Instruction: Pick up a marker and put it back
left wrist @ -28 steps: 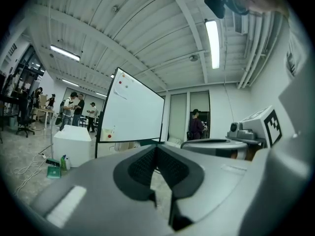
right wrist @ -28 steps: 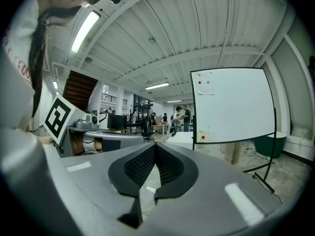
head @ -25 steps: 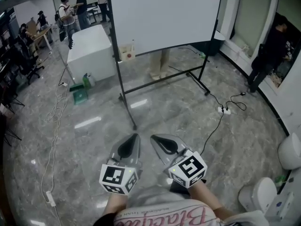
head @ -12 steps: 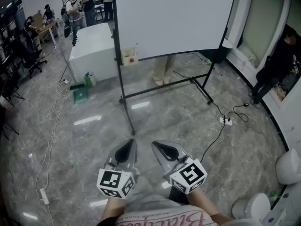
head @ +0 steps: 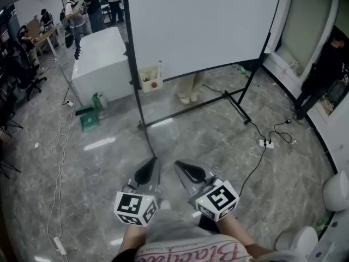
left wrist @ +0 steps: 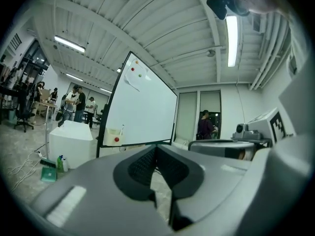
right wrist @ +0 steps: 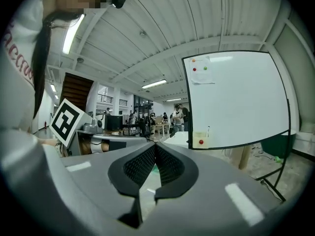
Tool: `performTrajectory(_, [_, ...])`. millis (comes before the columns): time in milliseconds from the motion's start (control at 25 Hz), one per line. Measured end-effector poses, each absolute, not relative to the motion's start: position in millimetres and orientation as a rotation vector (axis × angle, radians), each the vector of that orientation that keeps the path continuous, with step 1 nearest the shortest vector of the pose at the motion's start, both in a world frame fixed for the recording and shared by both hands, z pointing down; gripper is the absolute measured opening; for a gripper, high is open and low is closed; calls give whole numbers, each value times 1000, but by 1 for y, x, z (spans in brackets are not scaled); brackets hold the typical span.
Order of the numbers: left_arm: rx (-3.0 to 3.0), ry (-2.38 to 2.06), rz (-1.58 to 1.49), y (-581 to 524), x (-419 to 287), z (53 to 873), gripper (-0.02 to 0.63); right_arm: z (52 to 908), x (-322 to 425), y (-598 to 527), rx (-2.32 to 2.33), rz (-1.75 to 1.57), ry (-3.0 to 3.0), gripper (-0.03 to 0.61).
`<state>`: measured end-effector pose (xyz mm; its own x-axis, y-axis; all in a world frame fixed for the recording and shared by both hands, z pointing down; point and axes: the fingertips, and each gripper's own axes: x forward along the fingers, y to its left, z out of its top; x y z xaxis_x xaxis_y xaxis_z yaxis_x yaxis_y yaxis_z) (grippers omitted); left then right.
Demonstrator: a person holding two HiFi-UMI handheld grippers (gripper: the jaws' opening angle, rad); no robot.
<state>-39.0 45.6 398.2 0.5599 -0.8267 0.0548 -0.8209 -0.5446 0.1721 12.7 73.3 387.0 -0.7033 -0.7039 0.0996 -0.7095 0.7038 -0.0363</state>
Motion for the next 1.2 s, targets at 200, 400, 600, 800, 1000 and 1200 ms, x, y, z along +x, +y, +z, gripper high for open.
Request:
performTrajectory(200, [2653, -1338, -18, -15, -46, 392, 0, 377, 0, 7, 1234, 109, -2799, 2])
performTrajectory(400, [2648, -1312, -16, -61, -49, 393, 0, 376, -4, -39, 1244, 81, -2765, 2])
performTrajectory(600, [2603, -1285, -12, -99, -45, 404, 0, 388, 12, -85, 1301, 173, -2739, 2])
performTrajectory(800, [2576, -1310, -2, -147, -45, 401, 0, 389, 14, -144, 1295, 213, -2765, 2])
performTrajectory(1000, [2559, -1367, -20, -190, -44, 401, 0, 398, 17, -191, 1258, 231, -2762, 2])
performTrajectory(1200, [2540, -1435, -15, -237, -41, 396, 0, 398, 20, -242, 1199, 261, -2769, 2])
